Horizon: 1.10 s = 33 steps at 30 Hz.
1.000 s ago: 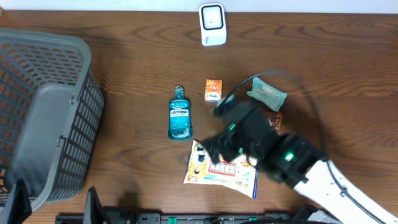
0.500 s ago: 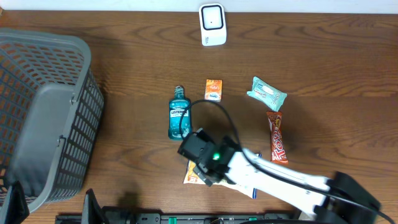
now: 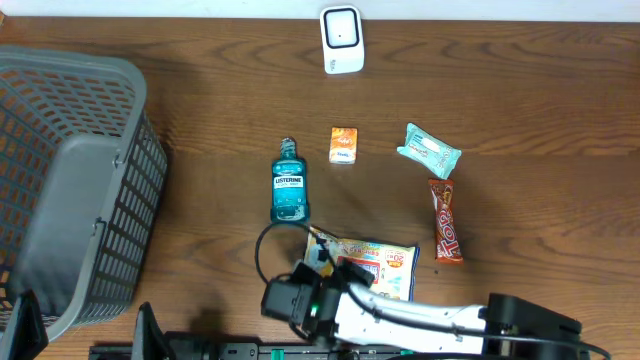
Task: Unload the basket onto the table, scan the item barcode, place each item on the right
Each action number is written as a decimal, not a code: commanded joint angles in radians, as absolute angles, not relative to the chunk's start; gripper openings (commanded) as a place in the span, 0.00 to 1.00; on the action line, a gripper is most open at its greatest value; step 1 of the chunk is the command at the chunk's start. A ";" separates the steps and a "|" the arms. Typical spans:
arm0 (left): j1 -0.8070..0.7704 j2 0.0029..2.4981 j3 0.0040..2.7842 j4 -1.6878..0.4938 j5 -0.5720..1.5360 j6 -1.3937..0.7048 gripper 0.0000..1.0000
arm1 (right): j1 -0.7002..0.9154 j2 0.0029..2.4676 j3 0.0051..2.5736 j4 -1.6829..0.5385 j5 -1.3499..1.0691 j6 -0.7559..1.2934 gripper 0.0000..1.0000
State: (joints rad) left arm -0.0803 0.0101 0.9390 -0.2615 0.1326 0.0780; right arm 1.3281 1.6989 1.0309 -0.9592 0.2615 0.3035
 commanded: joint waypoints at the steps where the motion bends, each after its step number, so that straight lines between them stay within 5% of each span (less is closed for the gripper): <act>1: -0.078 0.003 0.940 -0.257 0.139 0.073 1.00 | 1.357 1.680 1.032 -0.987 0.287 0.345 0.99; 19: -0.078 0.003 0.940 -0.257 0.139 0.073 1.00 | 1.244 1.704 0.866 -0.815 0.287 0.405 0.97; 22: -0.078 0.003 0.940 -0.256 0.139 0.073 1.00 | 1.189 1.704 0.846 -0.795 0.286 0.403 0.67; 25: -0.078 0.003 0.940 -0.256 0.139 0.073 0.99 | 1.133 1.704 0.833 -0.796 0.278 0.403 0.10; 26: -0.078 0.003 0.940 -0.256 0.139 0.073 1.00 | 1.113 1.704 0.833 -0.796 0.267 0.403 0.01; 33: -0.078 0.003 0.940 -0.256 0.139 0.073 0.99 | 0.985 1.696 0.965 -0.812 -0.131 0.261 0.01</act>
